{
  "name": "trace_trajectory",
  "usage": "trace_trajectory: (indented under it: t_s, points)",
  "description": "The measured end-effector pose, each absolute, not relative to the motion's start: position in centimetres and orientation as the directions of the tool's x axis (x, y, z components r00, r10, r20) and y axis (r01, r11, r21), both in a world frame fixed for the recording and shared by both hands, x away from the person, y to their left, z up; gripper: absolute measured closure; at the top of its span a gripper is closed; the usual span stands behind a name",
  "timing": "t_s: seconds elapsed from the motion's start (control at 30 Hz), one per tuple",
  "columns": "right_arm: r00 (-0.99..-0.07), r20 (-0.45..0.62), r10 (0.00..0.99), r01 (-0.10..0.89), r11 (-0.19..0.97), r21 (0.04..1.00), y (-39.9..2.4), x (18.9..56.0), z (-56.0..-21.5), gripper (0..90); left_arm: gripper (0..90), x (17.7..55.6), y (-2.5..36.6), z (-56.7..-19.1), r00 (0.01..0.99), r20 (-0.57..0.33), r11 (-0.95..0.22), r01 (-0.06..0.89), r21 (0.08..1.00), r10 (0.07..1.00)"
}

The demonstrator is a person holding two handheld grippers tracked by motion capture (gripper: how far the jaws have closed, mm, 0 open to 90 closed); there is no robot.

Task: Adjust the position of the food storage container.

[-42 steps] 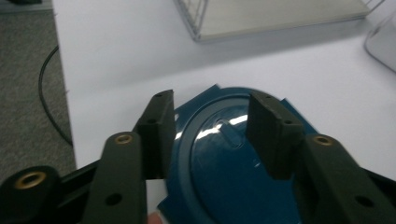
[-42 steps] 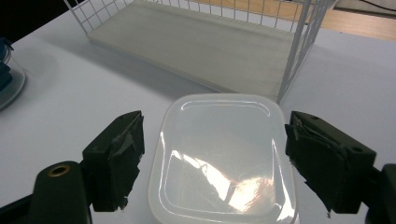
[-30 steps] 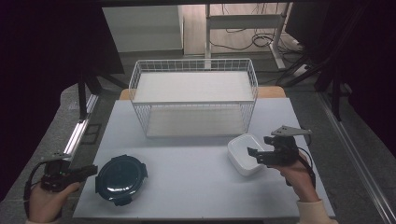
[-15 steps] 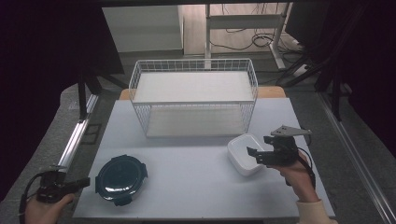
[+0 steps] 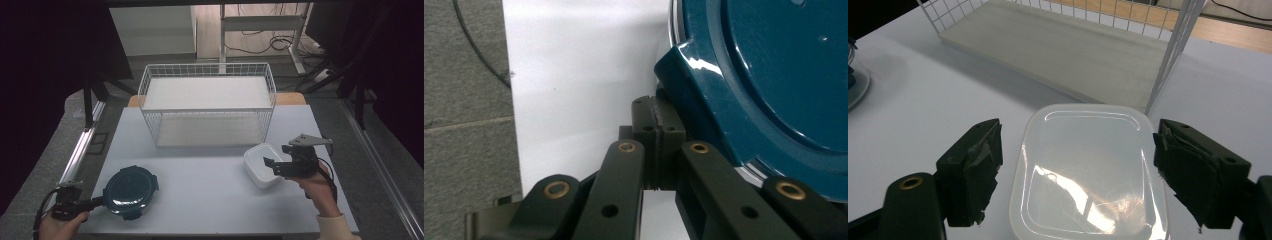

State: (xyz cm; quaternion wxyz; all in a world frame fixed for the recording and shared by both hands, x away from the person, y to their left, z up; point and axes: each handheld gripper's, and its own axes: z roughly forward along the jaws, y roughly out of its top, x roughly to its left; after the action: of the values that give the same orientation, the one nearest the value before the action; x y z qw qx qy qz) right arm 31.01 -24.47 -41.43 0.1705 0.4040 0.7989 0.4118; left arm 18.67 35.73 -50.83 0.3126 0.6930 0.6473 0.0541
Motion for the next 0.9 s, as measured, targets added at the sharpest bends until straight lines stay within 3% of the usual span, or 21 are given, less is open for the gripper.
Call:
trace_trajectory:
  t_s: [0.9]
  points:
    - [-0.621,0.066,0.781,0.495,0.325,0.806,-23.6,30.5,-40.5,19.3,90.0,21.2,30.3,-50.9,0.279,-0.368,-0.063,0.863,0.501,0.887]
